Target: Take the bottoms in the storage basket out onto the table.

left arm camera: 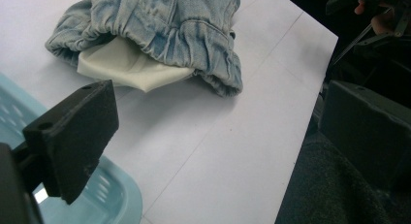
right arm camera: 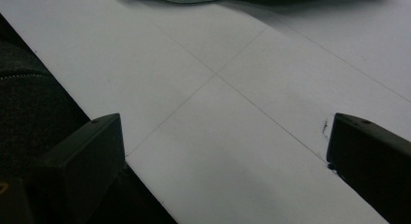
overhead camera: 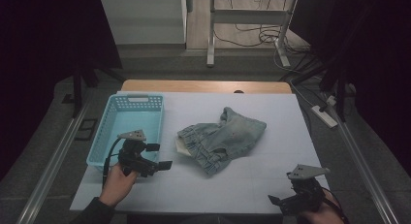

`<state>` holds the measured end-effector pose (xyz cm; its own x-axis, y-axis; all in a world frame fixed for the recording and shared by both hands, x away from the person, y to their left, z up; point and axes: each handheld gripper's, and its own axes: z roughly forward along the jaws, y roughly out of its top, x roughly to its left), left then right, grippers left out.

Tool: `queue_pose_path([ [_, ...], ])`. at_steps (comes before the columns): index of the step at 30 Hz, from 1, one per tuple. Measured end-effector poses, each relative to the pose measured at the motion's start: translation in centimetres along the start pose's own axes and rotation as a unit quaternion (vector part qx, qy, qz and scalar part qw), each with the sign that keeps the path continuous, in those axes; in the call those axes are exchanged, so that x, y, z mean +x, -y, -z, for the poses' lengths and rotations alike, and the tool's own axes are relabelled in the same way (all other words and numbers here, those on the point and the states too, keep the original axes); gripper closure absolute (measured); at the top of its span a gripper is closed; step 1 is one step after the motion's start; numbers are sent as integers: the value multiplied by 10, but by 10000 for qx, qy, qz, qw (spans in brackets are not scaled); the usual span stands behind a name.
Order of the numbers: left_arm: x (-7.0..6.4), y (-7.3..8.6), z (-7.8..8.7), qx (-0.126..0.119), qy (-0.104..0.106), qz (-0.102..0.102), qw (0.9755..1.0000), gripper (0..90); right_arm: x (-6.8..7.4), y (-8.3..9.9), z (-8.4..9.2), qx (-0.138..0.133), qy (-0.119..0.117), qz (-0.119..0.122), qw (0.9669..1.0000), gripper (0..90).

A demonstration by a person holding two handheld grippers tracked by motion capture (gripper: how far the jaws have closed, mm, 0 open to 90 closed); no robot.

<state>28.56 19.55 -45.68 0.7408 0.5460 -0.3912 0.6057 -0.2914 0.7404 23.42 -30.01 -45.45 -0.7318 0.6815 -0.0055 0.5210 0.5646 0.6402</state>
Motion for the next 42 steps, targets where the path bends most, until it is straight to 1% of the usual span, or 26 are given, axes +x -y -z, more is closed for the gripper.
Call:
queue_pose_path([
  [9, 1, 8, 9, -58, -18, 97, 9999, 16, 0, 0, 0, 3, 1, 1, 10000, 4],
  [22, 3, 21, 25, -230, -136, 222, 9994, 11, 0, 0, 0, 23, 7, 3, 10000, 4],
  [30, 2, 27, 31, -245, -159, 268, 9992, 8, 0, 0, -1, 29, 5, -4, 10000, 4],
  [42, 2, 39, 41, -341, -212, 350, 9986, 6, 0, 0, -1, 43, 4, -6, 10000, 4],
])
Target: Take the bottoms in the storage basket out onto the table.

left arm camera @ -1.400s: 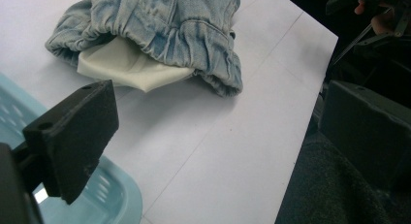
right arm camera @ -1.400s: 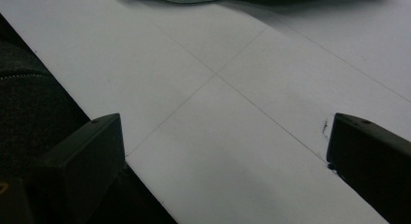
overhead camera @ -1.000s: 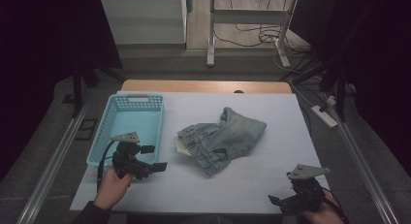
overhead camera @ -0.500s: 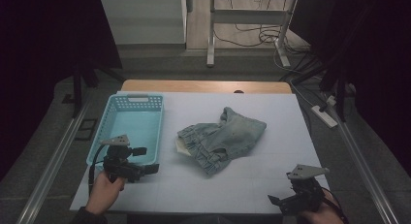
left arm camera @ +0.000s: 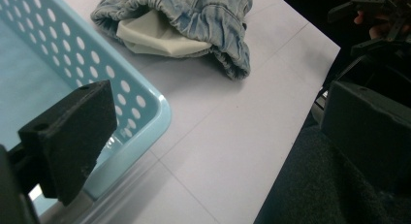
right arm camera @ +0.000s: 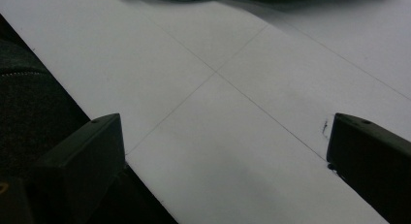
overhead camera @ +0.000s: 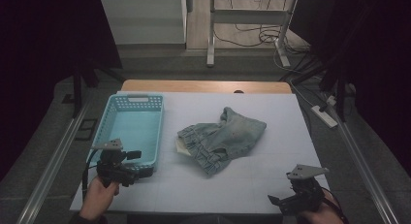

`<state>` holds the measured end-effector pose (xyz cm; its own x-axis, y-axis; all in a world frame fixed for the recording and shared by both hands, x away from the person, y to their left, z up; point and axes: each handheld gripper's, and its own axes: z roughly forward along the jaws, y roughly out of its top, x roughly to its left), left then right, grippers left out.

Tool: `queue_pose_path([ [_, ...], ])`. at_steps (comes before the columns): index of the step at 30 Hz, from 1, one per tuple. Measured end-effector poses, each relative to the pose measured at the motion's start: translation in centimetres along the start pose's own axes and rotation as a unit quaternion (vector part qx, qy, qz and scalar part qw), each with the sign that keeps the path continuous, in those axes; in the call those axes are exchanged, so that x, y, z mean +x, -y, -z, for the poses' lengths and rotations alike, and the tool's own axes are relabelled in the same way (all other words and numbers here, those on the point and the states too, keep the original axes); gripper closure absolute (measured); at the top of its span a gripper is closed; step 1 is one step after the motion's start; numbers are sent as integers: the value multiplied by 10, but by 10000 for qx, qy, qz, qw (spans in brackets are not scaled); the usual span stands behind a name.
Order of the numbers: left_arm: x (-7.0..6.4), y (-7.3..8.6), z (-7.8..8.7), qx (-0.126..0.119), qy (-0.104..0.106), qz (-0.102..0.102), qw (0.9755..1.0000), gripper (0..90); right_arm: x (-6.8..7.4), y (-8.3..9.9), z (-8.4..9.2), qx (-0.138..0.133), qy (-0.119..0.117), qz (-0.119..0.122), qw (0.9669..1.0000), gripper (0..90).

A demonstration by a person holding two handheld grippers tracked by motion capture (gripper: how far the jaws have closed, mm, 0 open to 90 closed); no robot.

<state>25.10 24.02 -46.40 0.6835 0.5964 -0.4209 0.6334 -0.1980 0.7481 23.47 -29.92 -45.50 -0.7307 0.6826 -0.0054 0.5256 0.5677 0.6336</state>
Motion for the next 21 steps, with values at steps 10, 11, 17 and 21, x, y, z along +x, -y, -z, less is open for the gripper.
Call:
queue_pose_path([
  [10, 2, 11, 13, -179, -76, 114, 9997, 3, 0, 0, 0, 10, 1, 1, 10000, 4],
  [11, 2, 13, 15, -183, -87, 124, 9997, 3, 0, 0, 0, 12, 0, 1, 10000, 4],
  [17, 2, 20, 21, -217, -121, 150, 9996, 3, 0, 0, 0, 17, 2, -2, 10000, 4],
  [21, 1, 25, 25, -226, -142, 178, 9995, 3, 0, 0, -1, 21, 3, -4, 10000, 4],
])
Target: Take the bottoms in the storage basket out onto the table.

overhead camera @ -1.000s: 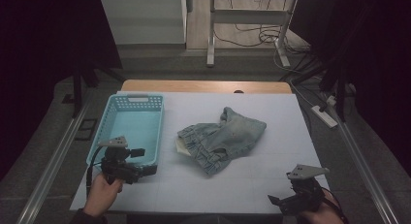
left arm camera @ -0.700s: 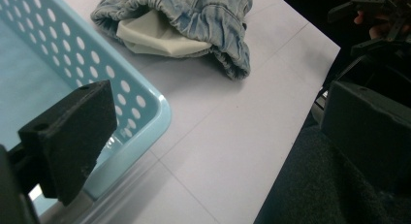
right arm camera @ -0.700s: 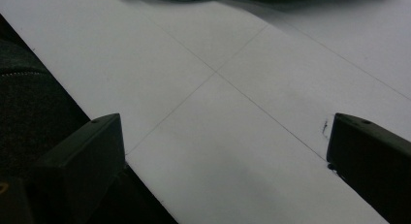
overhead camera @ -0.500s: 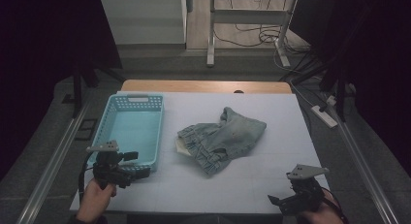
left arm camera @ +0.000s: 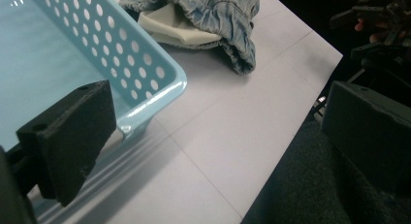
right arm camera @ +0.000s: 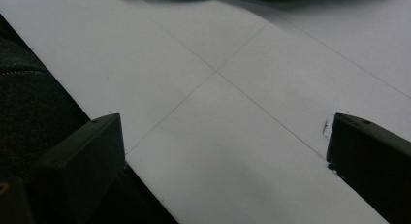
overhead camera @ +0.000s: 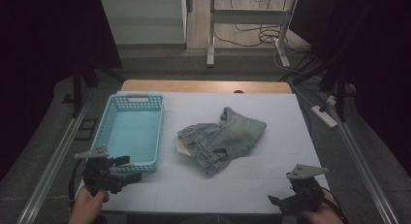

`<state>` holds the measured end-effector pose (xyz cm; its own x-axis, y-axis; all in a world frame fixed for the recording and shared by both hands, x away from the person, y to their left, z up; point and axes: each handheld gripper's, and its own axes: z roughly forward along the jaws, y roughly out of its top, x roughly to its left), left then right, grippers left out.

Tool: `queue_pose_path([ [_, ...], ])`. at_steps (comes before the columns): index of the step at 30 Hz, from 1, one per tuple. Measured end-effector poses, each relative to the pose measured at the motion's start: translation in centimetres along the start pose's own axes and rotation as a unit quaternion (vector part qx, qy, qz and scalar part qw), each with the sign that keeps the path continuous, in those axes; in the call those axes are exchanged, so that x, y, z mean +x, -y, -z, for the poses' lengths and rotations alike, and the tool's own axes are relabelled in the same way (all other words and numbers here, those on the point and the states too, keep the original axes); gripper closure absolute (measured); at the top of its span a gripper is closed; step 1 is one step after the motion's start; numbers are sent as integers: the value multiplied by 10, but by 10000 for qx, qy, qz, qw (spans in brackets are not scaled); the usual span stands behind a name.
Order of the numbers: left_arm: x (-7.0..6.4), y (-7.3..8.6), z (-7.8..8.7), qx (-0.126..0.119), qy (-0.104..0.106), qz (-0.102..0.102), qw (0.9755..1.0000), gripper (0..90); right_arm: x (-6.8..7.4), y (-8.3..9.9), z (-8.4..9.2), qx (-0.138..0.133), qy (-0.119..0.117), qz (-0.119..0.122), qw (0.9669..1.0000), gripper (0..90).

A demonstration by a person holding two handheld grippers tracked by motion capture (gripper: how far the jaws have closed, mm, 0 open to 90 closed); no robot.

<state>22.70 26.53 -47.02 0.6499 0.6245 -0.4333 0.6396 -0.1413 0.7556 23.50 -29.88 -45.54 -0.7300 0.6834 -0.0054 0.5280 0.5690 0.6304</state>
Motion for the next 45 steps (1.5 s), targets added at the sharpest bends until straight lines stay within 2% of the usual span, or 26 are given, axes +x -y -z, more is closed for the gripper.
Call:
queue_pose_path([
  [23, -4, 27, 29, -89, -462, 126, 9988, 3, 0, 0, -1, 5, 13, 17, 10000, 4],
  [29, -4, 33, 34, -49, -575, 169, 9982, 3, 0, 0, -1, 22, 20, 25, 10000, 4],
  [45, -5, 46, 48, -99, -750, 278, 9967, 5, 1, 0, -1, 21, 13, 32, 10000, 4],
])
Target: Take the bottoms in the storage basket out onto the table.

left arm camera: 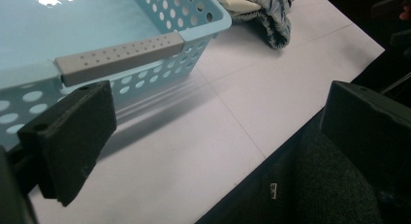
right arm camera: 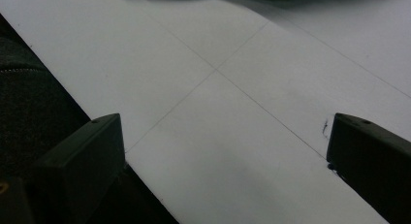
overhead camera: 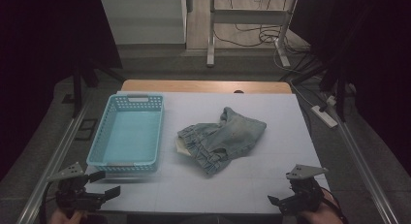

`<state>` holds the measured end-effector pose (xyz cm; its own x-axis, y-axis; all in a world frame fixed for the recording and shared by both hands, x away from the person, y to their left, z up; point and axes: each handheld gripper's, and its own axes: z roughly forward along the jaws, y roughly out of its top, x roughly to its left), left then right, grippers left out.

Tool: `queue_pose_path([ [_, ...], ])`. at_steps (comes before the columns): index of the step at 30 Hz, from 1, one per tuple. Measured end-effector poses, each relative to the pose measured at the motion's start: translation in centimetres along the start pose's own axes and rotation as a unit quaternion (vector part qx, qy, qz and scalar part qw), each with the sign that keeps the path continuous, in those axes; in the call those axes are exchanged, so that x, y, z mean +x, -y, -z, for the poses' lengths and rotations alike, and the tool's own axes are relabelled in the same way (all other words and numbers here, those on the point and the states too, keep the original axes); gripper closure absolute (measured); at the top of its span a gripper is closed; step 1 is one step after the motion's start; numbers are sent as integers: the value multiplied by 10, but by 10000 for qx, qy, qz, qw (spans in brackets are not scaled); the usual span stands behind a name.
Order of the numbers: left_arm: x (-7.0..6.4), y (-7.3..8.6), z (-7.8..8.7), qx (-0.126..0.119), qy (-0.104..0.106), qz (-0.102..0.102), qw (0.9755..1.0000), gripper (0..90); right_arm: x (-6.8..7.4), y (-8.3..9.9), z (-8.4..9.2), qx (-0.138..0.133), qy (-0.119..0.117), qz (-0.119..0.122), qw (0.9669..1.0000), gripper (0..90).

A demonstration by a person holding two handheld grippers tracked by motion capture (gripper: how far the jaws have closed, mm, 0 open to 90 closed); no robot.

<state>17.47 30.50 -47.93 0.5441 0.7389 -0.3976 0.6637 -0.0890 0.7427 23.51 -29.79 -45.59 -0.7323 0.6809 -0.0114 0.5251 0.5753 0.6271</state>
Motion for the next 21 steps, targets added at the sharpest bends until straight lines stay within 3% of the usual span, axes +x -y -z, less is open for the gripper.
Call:
queue_pose_path([
  [13, 0, 7, 9, -36, -168, 51, 9998, 3, 0, 0, 0, 7, 6, 18, 10000, 4],
  [21, -2, 11, 13, 74, -356, 9, 9993, 0, 1, 0, 0, 18, 9, 23, 10000, 4],
])
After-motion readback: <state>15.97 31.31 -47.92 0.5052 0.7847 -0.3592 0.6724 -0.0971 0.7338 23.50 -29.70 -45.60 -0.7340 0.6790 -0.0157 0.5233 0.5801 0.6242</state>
